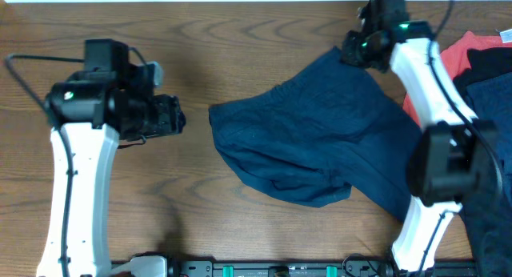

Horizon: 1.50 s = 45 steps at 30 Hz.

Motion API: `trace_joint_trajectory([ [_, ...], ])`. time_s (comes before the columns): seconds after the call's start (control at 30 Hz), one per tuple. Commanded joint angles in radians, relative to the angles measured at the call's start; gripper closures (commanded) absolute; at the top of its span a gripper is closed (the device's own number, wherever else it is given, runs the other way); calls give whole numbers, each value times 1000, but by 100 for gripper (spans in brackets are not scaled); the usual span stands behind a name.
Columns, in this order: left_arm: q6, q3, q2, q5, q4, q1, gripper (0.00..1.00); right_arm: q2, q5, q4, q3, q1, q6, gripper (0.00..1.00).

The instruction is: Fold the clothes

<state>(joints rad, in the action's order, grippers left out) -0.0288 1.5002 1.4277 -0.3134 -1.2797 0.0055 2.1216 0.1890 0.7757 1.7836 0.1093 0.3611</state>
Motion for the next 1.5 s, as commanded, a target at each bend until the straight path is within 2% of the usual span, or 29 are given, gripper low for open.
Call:
trace_joint_trajectory([
  [0.0,37,9,16,-16,-17,-27,36,104,3,-43,1,27,165,99],
  [0.17,36,10,6,-16,-32,-29,36,243,4,-169,1,38,344,99],
  [0.43,37,10,1,-15,-49,-29,36,439,253,-546,2,183,557,99],
  [0.57,37,10,1,-14,-49,-29,34,479,260,-698,2,325,552,99],
  [0.6,37,10,1,-14,-49,-29,30,480,250,-733,2,354,533,99],
  [0.7,36,10,1,6,-50,-29,29,474,279,-850,23,412,446,99],
  [0.77,37,10,1,20,-52,-29,24,462,343,-859,66,419,388,99],
  [0.87,36,9,1,19,-51,-29,20,416,411,-799,129,389,285,97],
  [1.03,36,9,3,19,-45,-29,18,240,420,-555,178,270,60,65],
  [1.07,36,9,4,19,-38,-29,18,196,413,-499,179,241,20,61],
  [1.1,37,9,5,19,-25,-29,22,142,394,-423,179,201,-19,60],
  [1.13,36,9,6,19,-13,-29,31,108,380,-373,179,177,-36,60],
  [1.17,36,9,9,18,9,-30,51,68,355,-305,179,142,-45,63],
  [1.2,38,8,11,19,27,-33,61,30,343,-242,179,111,-45,67],
  [1.37,67,-26,68,18,191,-80,87,-92,330,69,179,-23,-125,75],
  [1.47,94,-30,169,18,291,-123,91,-136,330,275,179,-89,-169,76],
])
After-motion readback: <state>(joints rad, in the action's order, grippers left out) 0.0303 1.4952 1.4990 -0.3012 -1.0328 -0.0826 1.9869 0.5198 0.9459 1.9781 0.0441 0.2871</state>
